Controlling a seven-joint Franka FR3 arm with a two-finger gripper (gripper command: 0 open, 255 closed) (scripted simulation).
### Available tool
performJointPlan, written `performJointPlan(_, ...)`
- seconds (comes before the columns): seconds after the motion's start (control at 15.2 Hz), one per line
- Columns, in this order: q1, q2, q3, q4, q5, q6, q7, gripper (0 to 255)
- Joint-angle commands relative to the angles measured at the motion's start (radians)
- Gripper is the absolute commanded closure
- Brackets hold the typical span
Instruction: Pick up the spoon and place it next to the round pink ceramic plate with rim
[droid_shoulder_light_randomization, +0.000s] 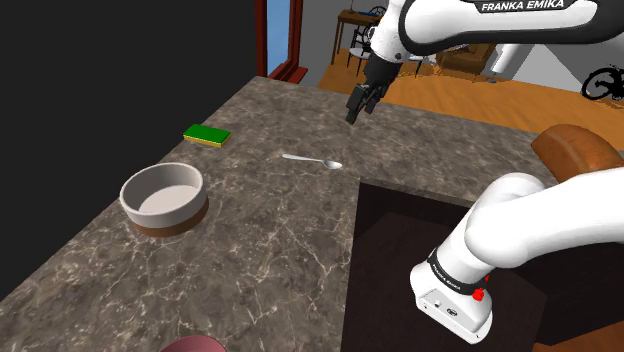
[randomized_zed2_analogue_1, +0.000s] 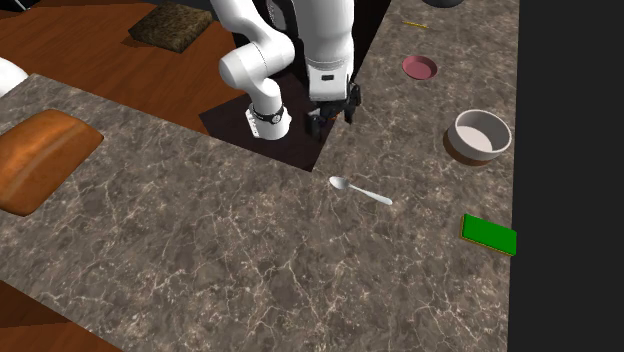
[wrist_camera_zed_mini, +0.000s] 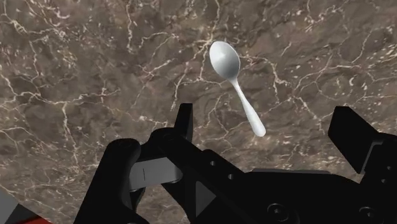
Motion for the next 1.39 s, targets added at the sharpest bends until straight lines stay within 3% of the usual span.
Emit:
performJointPlan(0.0,0.018,0.057,-0.013,-0.018,0.015,0.081,-0.040,0)
performJointPlan(0.4,0.075,0.253,-0.065,-0.033,0.078,0.296,-0.188,0)
performJointPlan(0.79,0.146,0.482,-0.111,0.013,0.203,0.473,-0.380,0)
performJointPlan(1.32,0.171,0.594,-0.109,0.011,0.273,0.582,-0.440,0)
